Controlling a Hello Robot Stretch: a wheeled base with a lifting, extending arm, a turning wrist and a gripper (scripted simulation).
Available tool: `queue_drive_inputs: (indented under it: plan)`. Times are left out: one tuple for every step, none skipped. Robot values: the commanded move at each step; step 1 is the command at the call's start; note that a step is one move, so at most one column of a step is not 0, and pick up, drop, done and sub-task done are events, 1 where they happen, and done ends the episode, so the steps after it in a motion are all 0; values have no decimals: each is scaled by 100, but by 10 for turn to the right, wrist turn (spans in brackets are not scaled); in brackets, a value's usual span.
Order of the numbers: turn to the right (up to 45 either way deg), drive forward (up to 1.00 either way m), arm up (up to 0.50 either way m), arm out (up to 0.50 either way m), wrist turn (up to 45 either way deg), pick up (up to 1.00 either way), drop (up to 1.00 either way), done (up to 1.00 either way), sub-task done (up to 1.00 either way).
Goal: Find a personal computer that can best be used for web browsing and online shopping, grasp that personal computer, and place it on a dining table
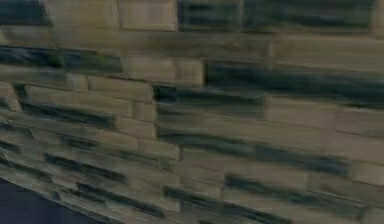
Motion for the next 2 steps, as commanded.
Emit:
queue_drive_inputs:
  plan:
    - [240, 0, 0, 0, 0, 0, 0, 0, 0]
    - [0, 10, 0, 0, 0, 0, 0, 0, 0]
